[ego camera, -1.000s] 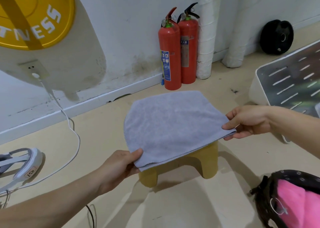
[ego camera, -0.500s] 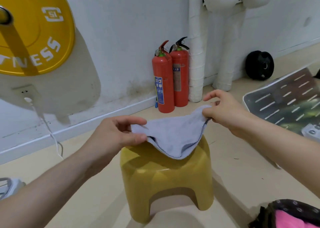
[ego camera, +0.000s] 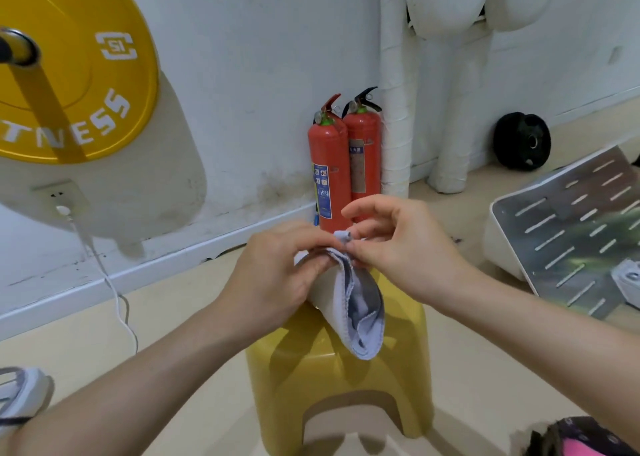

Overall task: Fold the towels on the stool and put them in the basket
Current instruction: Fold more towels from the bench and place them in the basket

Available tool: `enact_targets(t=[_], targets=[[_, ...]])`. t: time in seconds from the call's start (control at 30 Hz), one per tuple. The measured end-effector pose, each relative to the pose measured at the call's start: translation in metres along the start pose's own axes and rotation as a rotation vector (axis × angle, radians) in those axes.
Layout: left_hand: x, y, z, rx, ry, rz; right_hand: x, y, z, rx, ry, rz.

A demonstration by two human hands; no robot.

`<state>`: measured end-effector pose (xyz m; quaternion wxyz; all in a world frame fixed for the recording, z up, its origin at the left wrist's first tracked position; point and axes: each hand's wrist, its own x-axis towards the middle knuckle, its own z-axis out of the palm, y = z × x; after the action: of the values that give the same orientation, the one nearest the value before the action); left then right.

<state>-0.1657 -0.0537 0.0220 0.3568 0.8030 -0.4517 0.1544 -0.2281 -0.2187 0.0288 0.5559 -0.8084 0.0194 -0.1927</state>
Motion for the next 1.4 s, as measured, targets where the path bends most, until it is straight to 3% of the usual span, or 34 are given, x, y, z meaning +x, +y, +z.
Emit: enact_targets(t=[0.13,0.5,0.63,0.77,0.93,1.13,1.4], targets=[[0.003,0.000,0.000,-0.141,0.060,-0.113,-0.002,0.004,-0.001,-0.062,-0.006,-0.023],[0.009,0.005,-0.003,-0.135,0.021,-0.102,-0.001,0.001,-0.004,-0.135,-0.069,-0.194],[0.015,0.000,-0.005,-0.179,0.137,-0.184,0.006,0.005,-0.017,-0.512,-0.220,-0.264],[0.016,-0.004,-0.006,-0.191,0.168,-0.206,0.002,0.014,-0.029,-0.911,-0.480,-0.289],[0.015,0.000,-0.004,-0.104,0.117,-0.140,-0.006,0.012,-0.025,-1.140,-0.671,-0.205],[0.013,-0.013,-0.003,-0.086,0.121,-0.189,0.006,-0.001,-0.046,-0.956,-0.714,-0.036],[0.018,-0.019,-0.003,-0.167,0.186,-0.290,0.009,-0.012,-0.059,-0.792,-0.608,-0.046]])
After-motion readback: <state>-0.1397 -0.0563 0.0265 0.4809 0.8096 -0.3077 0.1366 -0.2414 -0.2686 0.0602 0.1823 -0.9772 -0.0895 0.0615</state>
